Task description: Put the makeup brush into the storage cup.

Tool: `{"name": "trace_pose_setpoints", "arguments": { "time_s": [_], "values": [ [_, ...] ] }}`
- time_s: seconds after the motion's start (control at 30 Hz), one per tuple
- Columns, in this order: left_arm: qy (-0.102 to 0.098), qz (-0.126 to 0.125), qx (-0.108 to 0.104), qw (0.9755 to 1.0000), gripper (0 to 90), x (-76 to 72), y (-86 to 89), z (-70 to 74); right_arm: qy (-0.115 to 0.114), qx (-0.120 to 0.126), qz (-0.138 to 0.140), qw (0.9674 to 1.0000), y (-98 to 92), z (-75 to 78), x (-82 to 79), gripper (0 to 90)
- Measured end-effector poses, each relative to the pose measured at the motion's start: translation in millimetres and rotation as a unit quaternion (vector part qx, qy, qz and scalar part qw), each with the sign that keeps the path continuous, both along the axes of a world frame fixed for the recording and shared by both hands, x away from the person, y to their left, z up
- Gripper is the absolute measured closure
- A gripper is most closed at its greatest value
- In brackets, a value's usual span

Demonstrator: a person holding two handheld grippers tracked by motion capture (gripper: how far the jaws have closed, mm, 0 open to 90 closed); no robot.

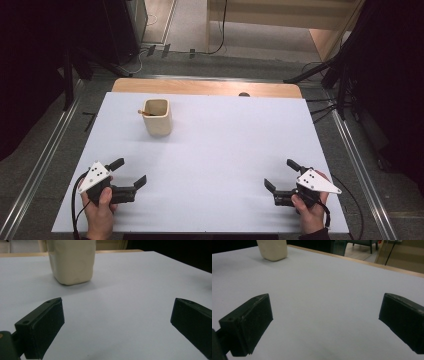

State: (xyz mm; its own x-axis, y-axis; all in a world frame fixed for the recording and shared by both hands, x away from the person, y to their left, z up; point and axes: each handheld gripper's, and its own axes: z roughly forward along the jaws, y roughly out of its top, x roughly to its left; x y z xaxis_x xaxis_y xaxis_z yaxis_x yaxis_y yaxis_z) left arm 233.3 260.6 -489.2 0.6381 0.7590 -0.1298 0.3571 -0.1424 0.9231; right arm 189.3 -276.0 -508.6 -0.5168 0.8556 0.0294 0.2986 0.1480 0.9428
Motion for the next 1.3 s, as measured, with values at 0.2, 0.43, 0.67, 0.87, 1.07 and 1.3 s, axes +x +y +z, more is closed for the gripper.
{"name": "trace_pose_setpoints", "arguments": {
  "time_s": [0.2, 0.43, 0.67, 0.87, 1.07, 1.3],
  "values": [
    [-0.009, 0.002, 0.004, 0.9999, 0.0, -5.0, 4.8, 2.6, 0.0, 0.001, -0.002, 1.0, -1.5, -0.2, -0.3, 0.0],
    [-0.018, -0.001, 0.008, 0.9998, 0.0, -11.5, 14.0, 3.7, 0.001, 0.0, -0.003, 1.0, -1.3, -1.0, 0.3, 0.0],
    [-0.018, -0.003, 0.014, 0.9997, 0.0, -17.3, 19.3, 4.0, 0.002, 0.001, -0.005, 1.0, -2.2, -1.1, 0.0, 0.0],
    [-0.016, -0.006, 0.01, 0.9998, 0.0, -20.3, 25.5, 4.3, 0.003, 0.003, -0.007, 1.0, -2.7, -1.5, -0.1, 0.0],
    [-0.013, -0.008, 0.011, 0.9998, 0.0, -18.8, 26.9, 3.3, 0.005, 0.002, -0.006, 1.0, -1.8, -2.0, 0.3, 0.0],
    [-0.015, -0.014, 0.016, 0.9997, 0.0, -18.6, 25.1, 3.8, 0.004, 0.001, -0.005, 1.0, -1.3, -2.7, 0.9, 0.0]
  ]
}}
